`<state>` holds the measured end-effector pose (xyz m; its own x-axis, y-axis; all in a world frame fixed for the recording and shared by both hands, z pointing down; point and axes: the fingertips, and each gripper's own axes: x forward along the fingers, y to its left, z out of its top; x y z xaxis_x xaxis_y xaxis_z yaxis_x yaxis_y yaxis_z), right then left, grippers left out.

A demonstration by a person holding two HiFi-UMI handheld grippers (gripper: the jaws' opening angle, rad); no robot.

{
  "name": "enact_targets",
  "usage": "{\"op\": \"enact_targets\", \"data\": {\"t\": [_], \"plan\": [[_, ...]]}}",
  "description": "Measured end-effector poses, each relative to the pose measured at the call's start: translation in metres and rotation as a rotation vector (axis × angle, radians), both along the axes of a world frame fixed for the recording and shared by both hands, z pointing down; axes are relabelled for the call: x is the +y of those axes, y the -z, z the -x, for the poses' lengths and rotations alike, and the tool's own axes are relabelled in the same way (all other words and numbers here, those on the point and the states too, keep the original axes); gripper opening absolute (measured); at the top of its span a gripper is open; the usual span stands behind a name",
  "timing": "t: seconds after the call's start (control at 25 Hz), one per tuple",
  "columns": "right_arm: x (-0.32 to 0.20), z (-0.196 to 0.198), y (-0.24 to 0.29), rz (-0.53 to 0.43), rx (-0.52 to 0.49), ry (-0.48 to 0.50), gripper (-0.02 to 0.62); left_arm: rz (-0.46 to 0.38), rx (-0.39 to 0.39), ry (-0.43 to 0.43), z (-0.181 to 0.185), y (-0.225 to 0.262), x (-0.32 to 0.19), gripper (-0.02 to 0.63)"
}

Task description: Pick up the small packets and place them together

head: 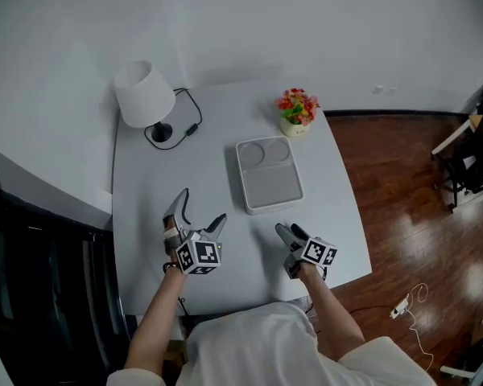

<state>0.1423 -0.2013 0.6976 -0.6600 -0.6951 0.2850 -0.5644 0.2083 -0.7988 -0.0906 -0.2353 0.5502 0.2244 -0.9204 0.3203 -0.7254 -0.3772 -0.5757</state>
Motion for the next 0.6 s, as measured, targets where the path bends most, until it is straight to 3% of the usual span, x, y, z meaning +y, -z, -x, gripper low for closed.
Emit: {"op": "enact_targets", "data": {"t": [0.16,0.44,0.6], "plan": [[-0.014,0.007,0.006,0.041,-0.191,-0.078,0.492,0.007,0.098,0.049,0.002,0.005,0.001,0.558],[-0.038,-0.003,0.0,0.118,-0.484,-0.284,0.492,0.012,0.243,0.061,-0.005,0.014,0.011,0.558],[-0.046,-0.007,-0.007,0.148,-0.594,-0.351,0.491,0.01,0.335,0.063,-0.008,0.022,0.016,0.558]]}}
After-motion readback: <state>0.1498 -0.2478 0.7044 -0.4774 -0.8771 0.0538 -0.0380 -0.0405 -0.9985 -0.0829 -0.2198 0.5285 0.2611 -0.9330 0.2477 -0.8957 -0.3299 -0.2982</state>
